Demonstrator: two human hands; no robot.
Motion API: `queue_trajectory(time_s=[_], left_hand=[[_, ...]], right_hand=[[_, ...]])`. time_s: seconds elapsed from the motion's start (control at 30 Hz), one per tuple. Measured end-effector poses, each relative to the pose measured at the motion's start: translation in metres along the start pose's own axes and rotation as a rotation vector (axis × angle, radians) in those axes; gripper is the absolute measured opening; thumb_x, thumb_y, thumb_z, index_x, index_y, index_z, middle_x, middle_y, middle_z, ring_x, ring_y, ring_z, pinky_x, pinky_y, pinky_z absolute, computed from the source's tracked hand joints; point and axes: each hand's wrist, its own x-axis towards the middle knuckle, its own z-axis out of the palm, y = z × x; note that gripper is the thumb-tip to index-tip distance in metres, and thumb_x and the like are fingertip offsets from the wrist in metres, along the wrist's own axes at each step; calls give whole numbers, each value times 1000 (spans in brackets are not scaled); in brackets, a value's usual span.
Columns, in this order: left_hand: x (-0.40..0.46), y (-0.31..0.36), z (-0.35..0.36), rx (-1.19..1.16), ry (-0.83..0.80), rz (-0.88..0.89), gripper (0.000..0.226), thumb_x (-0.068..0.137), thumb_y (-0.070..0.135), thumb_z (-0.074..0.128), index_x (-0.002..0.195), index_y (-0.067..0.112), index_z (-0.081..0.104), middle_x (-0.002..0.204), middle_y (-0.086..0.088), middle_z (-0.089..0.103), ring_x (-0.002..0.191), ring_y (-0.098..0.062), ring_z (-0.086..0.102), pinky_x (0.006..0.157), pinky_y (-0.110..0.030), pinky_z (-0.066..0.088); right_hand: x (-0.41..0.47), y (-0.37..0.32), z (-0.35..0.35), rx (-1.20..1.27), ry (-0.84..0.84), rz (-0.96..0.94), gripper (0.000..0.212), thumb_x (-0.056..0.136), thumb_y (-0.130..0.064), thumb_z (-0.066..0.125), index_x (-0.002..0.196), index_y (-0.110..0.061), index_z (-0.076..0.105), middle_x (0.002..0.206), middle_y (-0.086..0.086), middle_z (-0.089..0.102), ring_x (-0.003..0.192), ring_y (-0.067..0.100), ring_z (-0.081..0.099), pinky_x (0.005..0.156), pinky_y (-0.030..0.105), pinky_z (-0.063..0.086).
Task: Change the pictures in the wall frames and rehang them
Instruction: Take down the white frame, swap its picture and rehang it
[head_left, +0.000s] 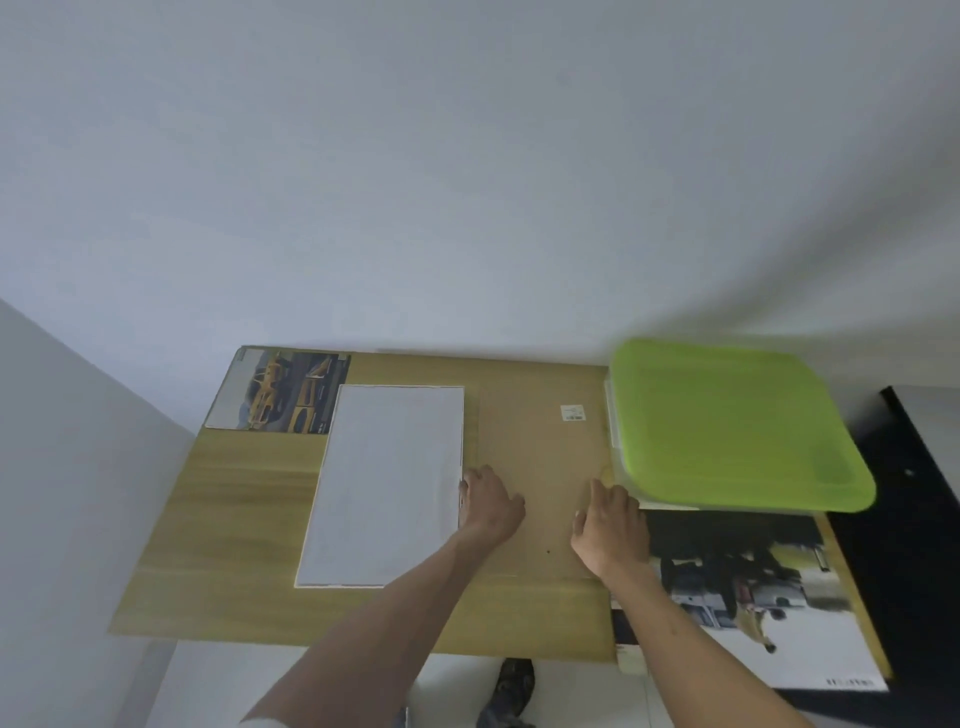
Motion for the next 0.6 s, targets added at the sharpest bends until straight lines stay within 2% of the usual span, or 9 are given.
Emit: queue_trajectory(time_s=[0.23,0.37,0.43,0.53,0.6], left_hand=[[-1,16,5,-125,65,-144,45,85,15,52,127,2,43,138,-13,36,129,-31,32,96,-40,40],[1,15,0,-216,90,-170,54,86,11,52,138,1,38,141,-13,36,132,-32,33,100,-40,39],[3,14,-3,-281,101,-197,60,84,8,52,141,2,37,137,-11,40,129,-31,38,99,-41,45],[6,12,-8,-376,120,-234,63,80,7,53,142,6,39,134,-9,44,123,-30,46,98,-45,48],[10,7,-11,-420,136,-228,61,79,6,55,138,8,43,132,-9,48,118,-29,50,94,-42,50]], right_hand=[[4,5,3,119,-5,21,50,94,-30,54,138,-11,43,128,15,53,116,29,51,99,36,44],[11,3,0,234,-65,64,59,92,-25,58,144,-10,37,134,20,44,123,33,45,103,38,43],[11,2,-1,293,-88,93,63,91,-25,61,146,-11,34,136,20,40,125,35,42,104,40,43],[11,0,-3,403,-111,144,64,91,-26,61,147,-14,34,141,21,35,128,38,37,106,42,41],[12,-2,-7,495,-112,204,61,92,-26,59,147,-15,35,144,20,33,130,39,35,104,43,39]])
